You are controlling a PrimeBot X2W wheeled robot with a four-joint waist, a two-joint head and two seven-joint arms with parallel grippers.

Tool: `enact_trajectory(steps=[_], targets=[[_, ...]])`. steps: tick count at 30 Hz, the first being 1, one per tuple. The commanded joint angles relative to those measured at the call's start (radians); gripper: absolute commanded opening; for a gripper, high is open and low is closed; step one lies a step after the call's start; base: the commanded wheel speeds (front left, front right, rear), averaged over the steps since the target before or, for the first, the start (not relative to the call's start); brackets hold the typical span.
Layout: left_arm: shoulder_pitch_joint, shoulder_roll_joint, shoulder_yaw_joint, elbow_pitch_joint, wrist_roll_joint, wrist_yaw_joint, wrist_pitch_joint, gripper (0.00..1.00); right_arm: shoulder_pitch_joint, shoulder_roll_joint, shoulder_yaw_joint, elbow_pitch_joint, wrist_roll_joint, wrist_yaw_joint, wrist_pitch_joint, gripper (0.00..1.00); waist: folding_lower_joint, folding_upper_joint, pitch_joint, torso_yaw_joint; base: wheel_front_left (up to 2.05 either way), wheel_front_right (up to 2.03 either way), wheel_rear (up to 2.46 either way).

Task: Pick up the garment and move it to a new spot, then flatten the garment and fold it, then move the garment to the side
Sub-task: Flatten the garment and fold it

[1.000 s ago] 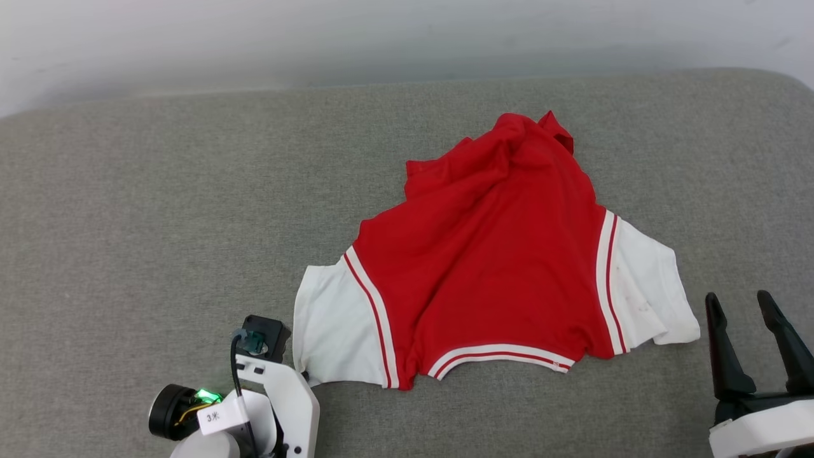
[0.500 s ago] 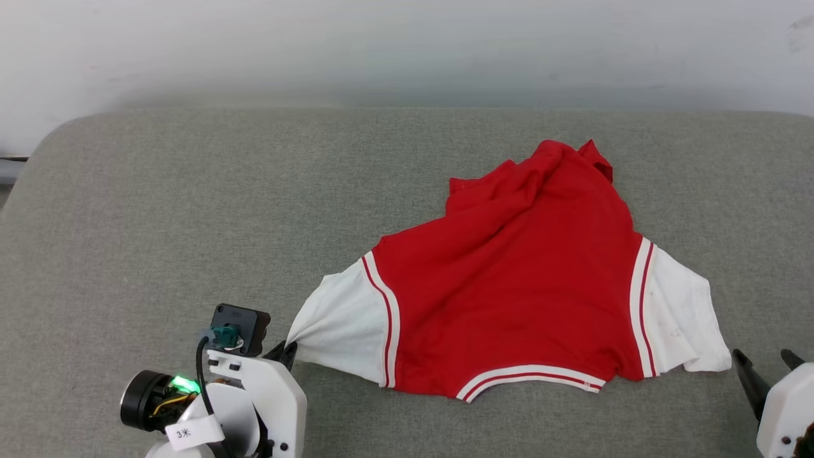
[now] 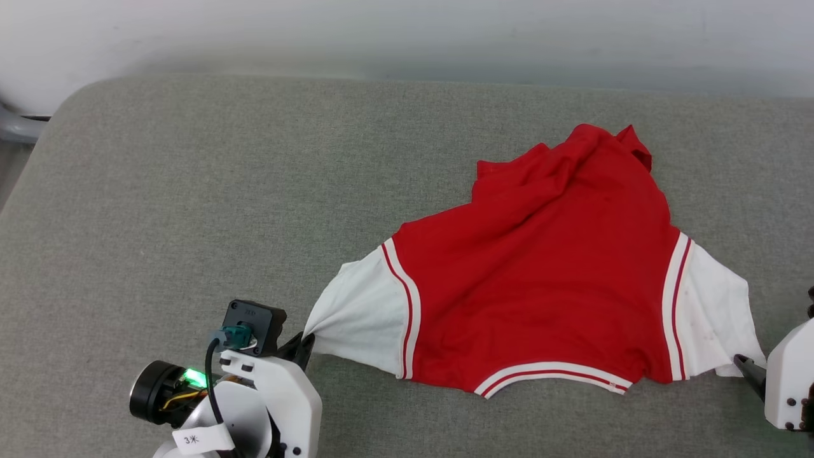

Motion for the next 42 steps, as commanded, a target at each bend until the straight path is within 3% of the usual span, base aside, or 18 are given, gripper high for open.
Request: enact_trajectory(steps=[1,12,14,15,26,35,42], targets=[[-0.015,-0.001,-0.001,-0.006,0.007,-0.001,0.0,0.0,-0.015,-0.005,0.005,0.012,-0.009,-0.001,0.006,1.0,-0.0001,0.0,0.01,0.008,0.0,0.0,0.0],[-0.043,-0.01,-0.014,-0.004,0.007,0.004,-0.009,0.0,-0.025,0.01,0.084,0.121,0.017,0.0,0.007,1.0,-0.0001,0.0,0.064,0.029,0.0,0.0,0.0],[-0.047,-0.009,-0.014,-0.001,0.005,0.003,-0.009,0.0,-0.017,0.01,0.118,0.146,0.032,0.001,0.0,0.12,-0.0001,0.0,0.067,0.029,0.0,0.0,0.0],[-0.048,-0.009,-0.014,0.001,0.004,0.003,-0.009,0.0,-0.013,0.006,0.135,0.157,0.038,0.001,-0.003,0.0,-0.0001,0.0,0.068,0.03,0.0,0.0,0.0],[-0.017,0.011,-0.003,0.032,-0.011,0.003,-0.02,0.0,-0.03,-0.095,0.162,0.168,0.097,-0.001,-0.139,0.0,-0.0001,0.0,-0.002,0.009,0.0,0.0,0.0],[0.029,0.052,0.031,0.015,-0.026,0.003,-0.048,0.0,0.004,-0.159,0.108,0.057,0.126,-0.001,-0.203,0.0,-0.0001,0.0,-0.117,-0.023,0.0,0.0,0.0],[0.037,0.106,0.066,-0.081,-0.042,-0.033,-0.078,0.0,0.0,-0.194,0.053,-0.112,0.154,-0.001,-0.21,0.0,-0.0001,0.0,-0.182,-0.052,0.0,0.0,0.0]])
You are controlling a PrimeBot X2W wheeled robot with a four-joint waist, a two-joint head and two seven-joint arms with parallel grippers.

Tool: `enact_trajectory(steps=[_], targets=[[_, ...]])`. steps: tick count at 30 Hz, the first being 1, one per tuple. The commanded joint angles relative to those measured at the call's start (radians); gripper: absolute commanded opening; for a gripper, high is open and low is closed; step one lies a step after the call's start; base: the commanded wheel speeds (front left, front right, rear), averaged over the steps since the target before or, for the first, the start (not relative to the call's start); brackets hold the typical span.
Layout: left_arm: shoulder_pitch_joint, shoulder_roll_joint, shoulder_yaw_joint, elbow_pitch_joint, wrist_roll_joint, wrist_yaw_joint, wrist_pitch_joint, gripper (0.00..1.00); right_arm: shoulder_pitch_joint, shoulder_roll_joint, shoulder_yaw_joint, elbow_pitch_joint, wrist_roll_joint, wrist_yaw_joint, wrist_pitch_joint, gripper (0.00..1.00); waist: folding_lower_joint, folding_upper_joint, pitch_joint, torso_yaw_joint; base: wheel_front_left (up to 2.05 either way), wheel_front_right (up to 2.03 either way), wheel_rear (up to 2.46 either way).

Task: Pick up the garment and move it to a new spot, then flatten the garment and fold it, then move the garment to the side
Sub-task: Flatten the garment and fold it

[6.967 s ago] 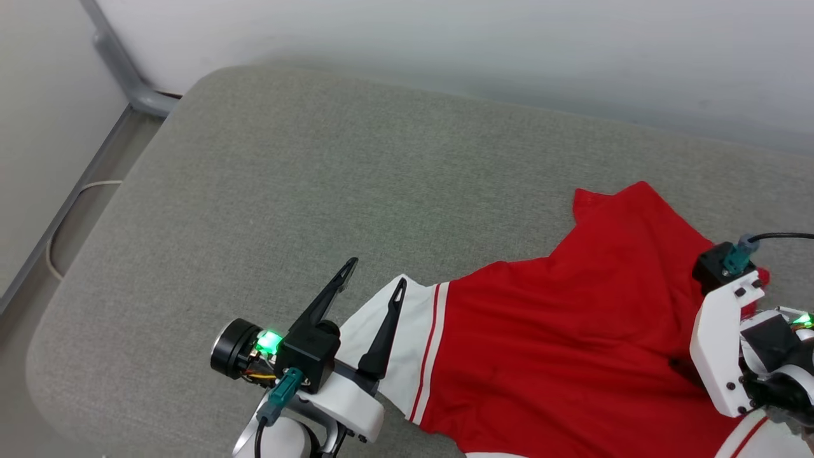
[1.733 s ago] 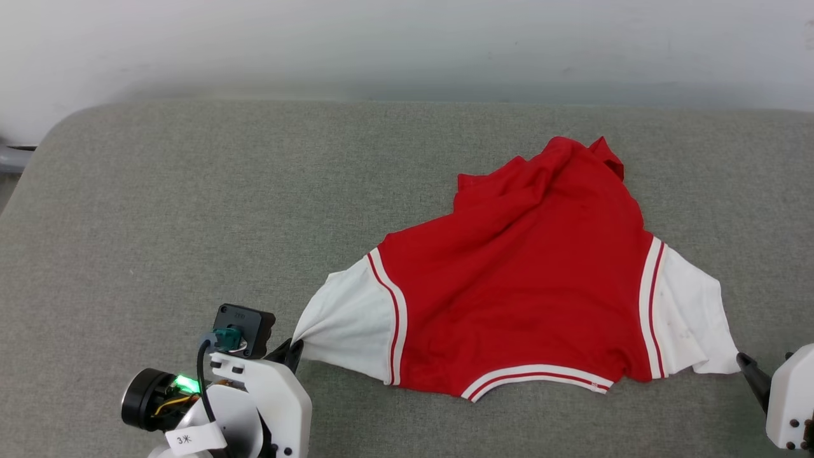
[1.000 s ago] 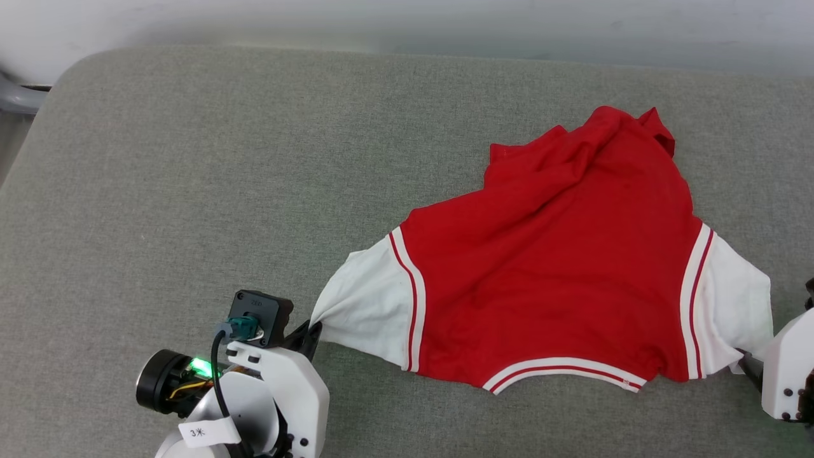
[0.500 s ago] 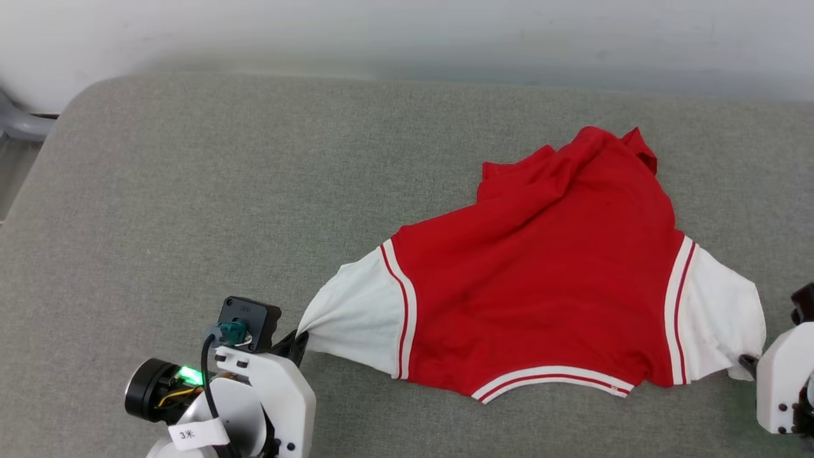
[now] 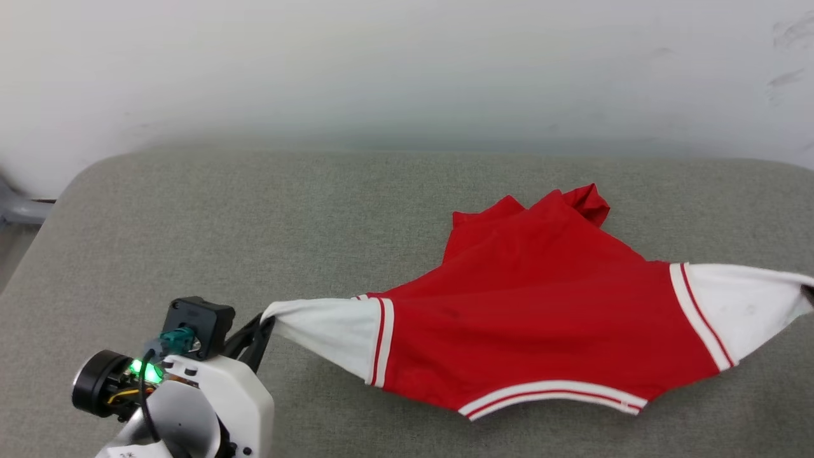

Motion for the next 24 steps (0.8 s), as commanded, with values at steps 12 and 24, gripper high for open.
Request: enact_trajectory(steps=[12,24], targets=[[-0.177,0.02,0.094,-0.126,-0.008,-0.018,-0.116,0.0,-0.175,-0.002,-0.093,-0.238,0.008,-0.001,0.019,0.0,0.0,-0.0001,-0.034,-0.041,0.0,0.0,0.0],[-0.543,-0.003,0.139,0.001,-0.001,-0.03,-0.205,0.0,-0.492,0.01,-0.022,-0.152,-0.012,-0.001,-0.039,0.0,0.0,-0.0001,0.029,-0.066,0.0,0.0,0.0]])
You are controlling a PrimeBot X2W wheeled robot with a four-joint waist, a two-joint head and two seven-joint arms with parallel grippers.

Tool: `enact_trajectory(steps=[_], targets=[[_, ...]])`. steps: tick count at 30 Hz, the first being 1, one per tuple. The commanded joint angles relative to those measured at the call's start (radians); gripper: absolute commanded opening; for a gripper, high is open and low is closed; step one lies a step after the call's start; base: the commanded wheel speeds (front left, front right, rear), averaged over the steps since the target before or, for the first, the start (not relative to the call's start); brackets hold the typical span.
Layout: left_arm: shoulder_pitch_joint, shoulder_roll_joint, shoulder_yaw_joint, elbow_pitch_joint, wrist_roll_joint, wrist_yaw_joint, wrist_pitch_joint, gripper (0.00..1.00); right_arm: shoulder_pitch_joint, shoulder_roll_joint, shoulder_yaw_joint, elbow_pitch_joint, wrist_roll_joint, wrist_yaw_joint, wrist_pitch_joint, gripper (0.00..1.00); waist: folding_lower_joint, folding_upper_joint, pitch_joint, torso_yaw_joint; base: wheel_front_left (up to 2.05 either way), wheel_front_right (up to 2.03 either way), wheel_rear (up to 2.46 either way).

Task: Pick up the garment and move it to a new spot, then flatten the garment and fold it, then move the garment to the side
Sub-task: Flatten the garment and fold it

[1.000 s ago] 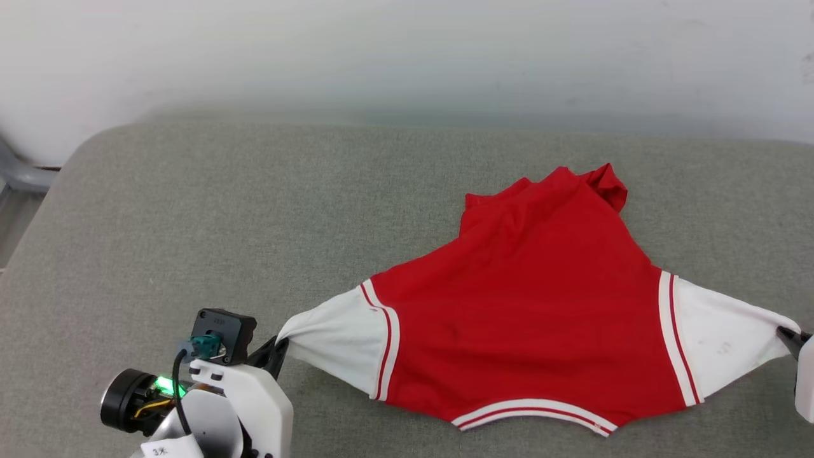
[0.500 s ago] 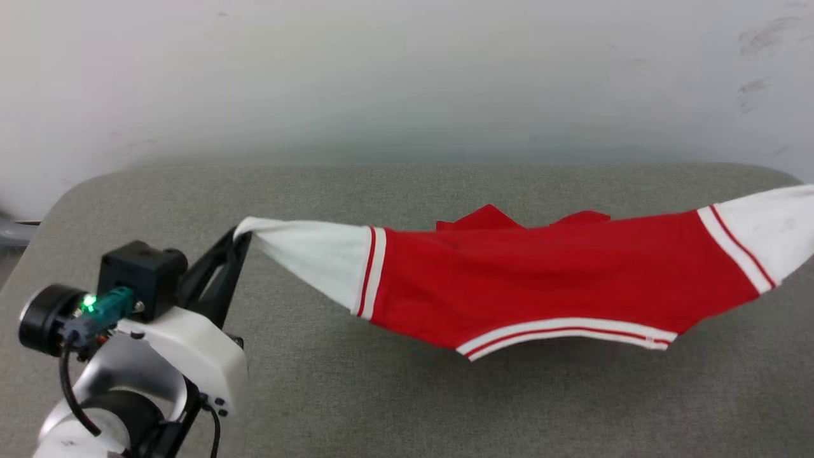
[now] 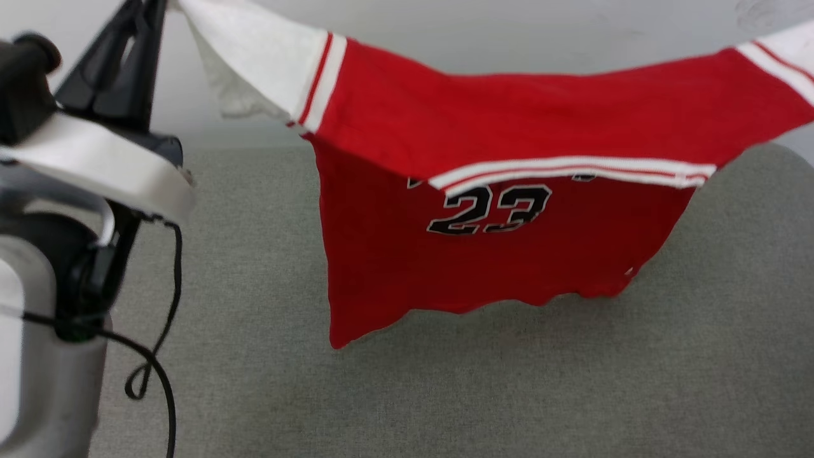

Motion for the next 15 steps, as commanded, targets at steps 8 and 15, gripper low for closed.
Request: enact_trajectory(steps=[8,15], targets=[[-0.338,0.019,-0.01,0.228,0.045,-0.041,-0.048,0.0,-0.326,0.03,0.071,0.185,-0.021,-0.001,-0.108,0.0,0.0001,0.0,0.17,-0.02,0.0,0.0,0.0],[-0.612,-0.002,-0.043,0.432,0.082,-0.065,-0.099,0.0,-0.585,0.023,0.15,0.384,-0.061,-0.001,-0.217,0.0,0.0001,0.0,0.304,-0.012,0.0,0.0,0.0]])
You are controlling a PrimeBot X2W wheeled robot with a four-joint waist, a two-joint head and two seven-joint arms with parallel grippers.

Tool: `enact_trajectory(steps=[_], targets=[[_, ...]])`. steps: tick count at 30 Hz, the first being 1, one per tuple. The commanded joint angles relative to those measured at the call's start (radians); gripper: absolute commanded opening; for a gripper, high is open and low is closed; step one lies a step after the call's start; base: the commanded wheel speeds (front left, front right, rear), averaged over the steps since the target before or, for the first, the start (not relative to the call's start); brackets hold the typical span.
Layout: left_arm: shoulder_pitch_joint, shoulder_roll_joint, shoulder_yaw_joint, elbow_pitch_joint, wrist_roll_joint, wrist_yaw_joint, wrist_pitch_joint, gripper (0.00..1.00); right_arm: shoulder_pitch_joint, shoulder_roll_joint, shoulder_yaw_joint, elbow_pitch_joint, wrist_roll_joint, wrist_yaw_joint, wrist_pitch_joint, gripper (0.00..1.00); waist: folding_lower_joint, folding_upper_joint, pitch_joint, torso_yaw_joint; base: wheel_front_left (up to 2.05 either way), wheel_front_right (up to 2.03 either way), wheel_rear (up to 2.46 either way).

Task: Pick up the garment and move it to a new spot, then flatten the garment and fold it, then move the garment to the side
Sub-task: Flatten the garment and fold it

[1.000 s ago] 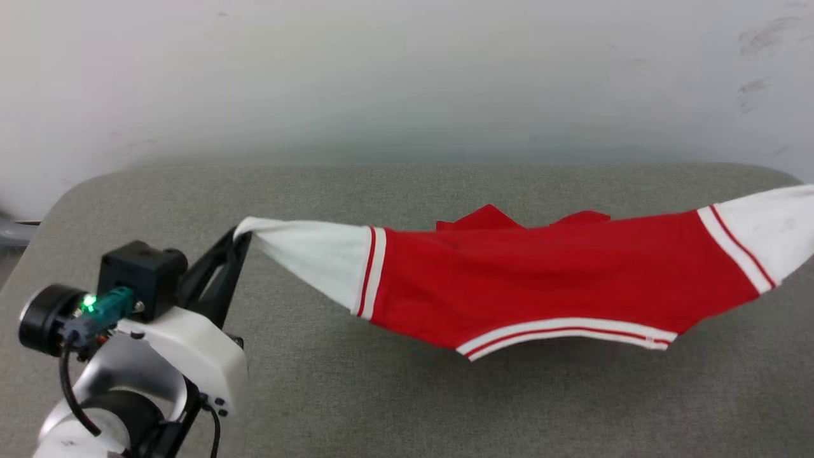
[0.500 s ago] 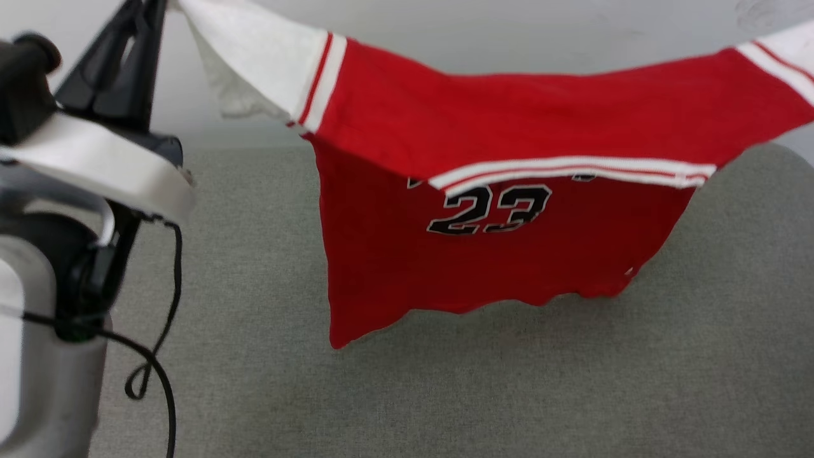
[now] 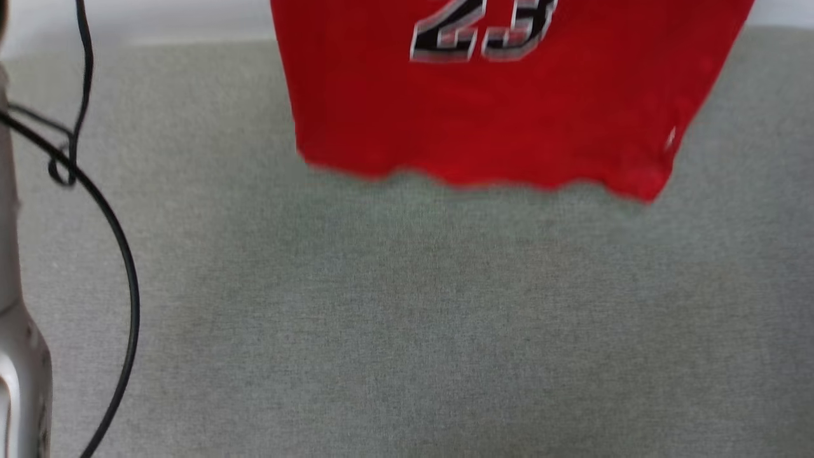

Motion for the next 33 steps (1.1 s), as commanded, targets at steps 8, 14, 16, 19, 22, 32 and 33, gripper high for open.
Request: enact_trajectory(steps=[8,14,16,19,22,32,33], targets=[[-0.243,-0.045,-0.006,0.231,0.038,0.029,-0.119,0.0,-0.257,0.029,0.062,0.242,-0.052,-0.001,-0.144,0.0,-0.0001,0.0,0.16,0.013,0.0,0.0,0.0],[-0.322,-0.068,-0.014,0.384,0.043,0.031,-0.199,0.0,-0.363,0.065,0.099,0.417,-0.071,-0.001,-0.235,0.0,-0.0001,0.0,0.21,0.024,0.0,0.0,0.0],[-0.318,-0.077,-0.019,0.421,0.039,0.027,-0.223,0.0,-0.365,0.079,0.119,0.466,-0.064,-0.001,-0.258,0.0,-0.0001,0.0,0.217,0.028,0.0,0.0,0.0],[-0.281,-0.093,-0.023,0.468,0.023,0.02,-0.248,0.0,-0.337,0.087,0.155,0.523,-0.046,-0.001,-0.284,0.0,-0.0001,0.0,0.222,0.036,0.0,0.0,0.0],[-0.226,-0.115,-0.029,0.507,0.004,0.012,-0.272,0.0,-0.288,0.09,0.195,0.571,-0.021,-0.001,-0.3,0.0,-0.0001,0.0,0.214,0.045,0.0,0.0,0.0],[0.1,-0.159,-0.068,0.625,-0.05,-0.029,-0.319,0.0,-0.013,0.044,0.312,0.641,0.128,-0.001,-0.301,0.0,-0.0001,0.0,0.093,0.069,0.0,0.0,0.0],[0.138,-0.16,-0.071,0.634,-0.054,-0.034,-0.321,0.0,0.021,0.04,0.326,0.641,0.145,-0.001,-0.291,0.0,-0.0001,0.0,0.076,0.069,0.0,0.0,0.0]])
